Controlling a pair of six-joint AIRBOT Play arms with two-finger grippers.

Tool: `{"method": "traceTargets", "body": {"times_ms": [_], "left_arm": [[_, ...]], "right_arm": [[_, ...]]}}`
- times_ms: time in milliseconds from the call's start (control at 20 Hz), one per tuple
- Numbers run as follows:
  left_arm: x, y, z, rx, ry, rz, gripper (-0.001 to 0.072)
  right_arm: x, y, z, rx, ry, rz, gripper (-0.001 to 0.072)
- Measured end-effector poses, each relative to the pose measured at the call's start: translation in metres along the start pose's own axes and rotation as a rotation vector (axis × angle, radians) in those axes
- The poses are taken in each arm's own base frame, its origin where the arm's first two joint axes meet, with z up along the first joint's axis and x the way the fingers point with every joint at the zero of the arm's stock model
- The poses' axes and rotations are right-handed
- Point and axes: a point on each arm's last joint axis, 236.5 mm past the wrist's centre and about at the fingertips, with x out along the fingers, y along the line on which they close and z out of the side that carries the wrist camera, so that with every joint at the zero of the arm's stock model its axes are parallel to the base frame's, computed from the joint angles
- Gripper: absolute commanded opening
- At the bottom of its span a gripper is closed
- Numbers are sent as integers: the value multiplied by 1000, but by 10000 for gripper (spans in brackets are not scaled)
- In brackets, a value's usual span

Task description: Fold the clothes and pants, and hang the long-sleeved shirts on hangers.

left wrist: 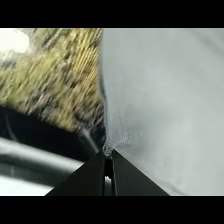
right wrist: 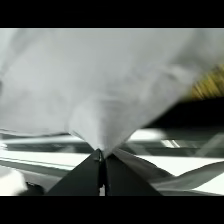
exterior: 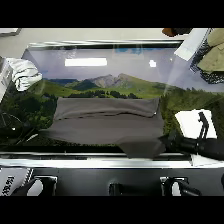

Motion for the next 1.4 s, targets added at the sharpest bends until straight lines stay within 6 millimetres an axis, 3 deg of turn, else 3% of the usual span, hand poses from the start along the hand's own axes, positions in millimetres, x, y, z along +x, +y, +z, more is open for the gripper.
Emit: {"method": "traceTargets", "body": {"times_ms": [250, 550, 850, 1000, 1200, 1250, 1300, 1400], "left_arm": [[24, -21, 52, 52, -84, -12, 16], [63, -54, 119, 149, -154, -21, 17], [98, -71, 160, 197, -165, -16, 17], [109, -76, 173, 217, -171, -14, 17], [128, -83, 175, 252, -156, -9, 18], [133, -84, 173, 257, -149, -8, 27], [137, -85, 172, 264, -142, -6, 118], [142, -88, 171, 271, -137, -7, 395]], "right_arm": [[46, 6, 66, -1, 12, 110, 32], [109, -1, 144, -31, -9, 41, 32], [117, -8, 209, -31, -136, -56, 32], [116, -13, 225, -24, -179, -91, 33], [126, -28, 230, 8, -175, -120, 35], [130, -33, 231, 17, -170, -127, 58], [134, -38, 231, 27, -165, -132, 175], [139, -43, 230, 41, -151, -136, 443]]}}
